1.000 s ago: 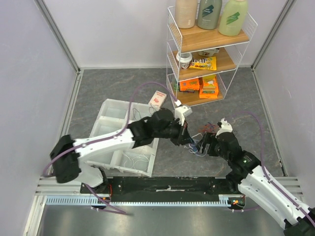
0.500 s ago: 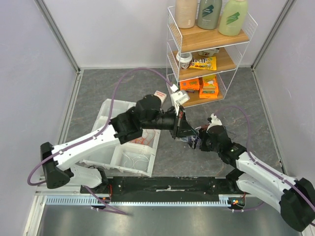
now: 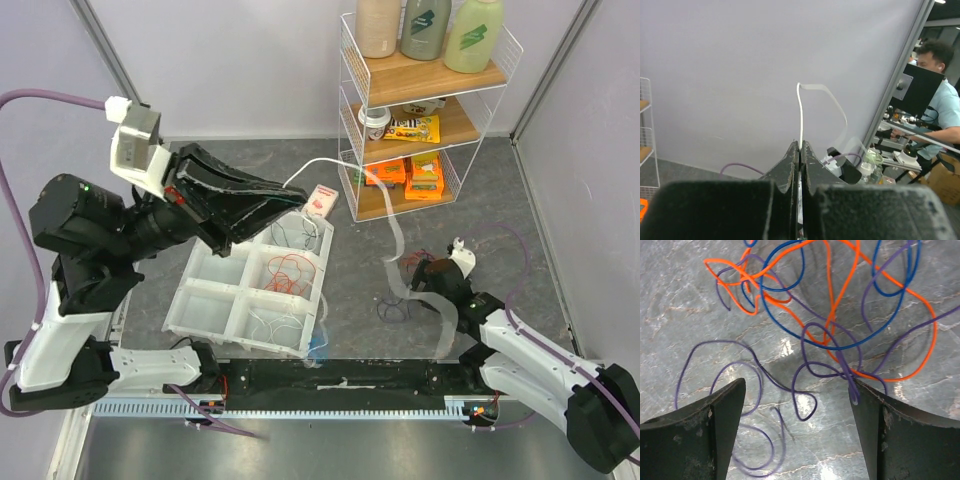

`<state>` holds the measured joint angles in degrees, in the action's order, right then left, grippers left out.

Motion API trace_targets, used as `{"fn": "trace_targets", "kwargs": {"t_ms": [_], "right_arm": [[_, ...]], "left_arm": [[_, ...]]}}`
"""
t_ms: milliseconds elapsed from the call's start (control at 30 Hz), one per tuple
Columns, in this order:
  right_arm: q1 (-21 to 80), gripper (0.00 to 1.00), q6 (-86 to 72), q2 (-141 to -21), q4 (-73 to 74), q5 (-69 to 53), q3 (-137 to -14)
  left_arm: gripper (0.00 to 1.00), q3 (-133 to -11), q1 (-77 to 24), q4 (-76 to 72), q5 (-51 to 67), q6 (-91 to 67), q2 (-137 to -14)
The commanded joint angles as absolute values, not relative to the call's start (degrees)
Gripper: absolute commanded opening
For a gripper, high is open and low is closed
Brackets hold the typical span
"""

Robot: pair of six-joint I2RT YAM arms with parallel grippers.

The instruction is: Untangle the cables

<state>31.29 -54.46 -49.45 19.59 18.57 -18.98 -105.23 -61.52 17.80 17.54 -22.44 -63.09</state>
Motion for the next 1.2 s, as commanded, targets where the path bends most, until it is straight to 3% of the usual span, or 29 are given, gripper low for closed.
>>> {"fn": "trace_targets", "kwargs": {"t_ms": [0, 100, 267, 600, 767, 1033, 1167], "right_arm": [[30.3, 0.92, -54.4, -48.9, 20.9, 22.1, -20.0], [30.2, 0.92, -47.9, -48.3, 18.4, 17.3, -20.7], [31.7, 0.95, -32.9, -44.0, 3.9, -12.1, -20.6], [35.8, 0.95, -30.1, -32.1, 5.3, -26.6, -27.4], [36.6, 0.94, -33.1, -33.0, -3.9, -38.7, -24.8], [42.4, 0.92, -32.8, -34.7, -8.6, -33.5, -23.2], [45.3, 0.83, -34.2, -39.6, -16.2, -33.7, -22.1]], "left_arm": [[0.02, -104.3, -61.5, 22.5, 12.9, -19.2, -64.4], [0.02, -103.2, -61.5, 23.0, 12.4, -19.5, -64.5], [0.02, -101.7, -61.5, 21.7, 14.1, -20.9, -66.3], [0.02, -104.7, -61.5, 19.2, 16.0, -22.1, -71.5], [0.01, -106.1, -61.5, 18.1, 16.1, -22.1, -73.2], [0.02, -107.2, -61.4, 18.0, 15.3, -21.8, -74.6], [0.02, -108.2, -61.5, 18.0, 15.4, -21.8, -74.8]]}}
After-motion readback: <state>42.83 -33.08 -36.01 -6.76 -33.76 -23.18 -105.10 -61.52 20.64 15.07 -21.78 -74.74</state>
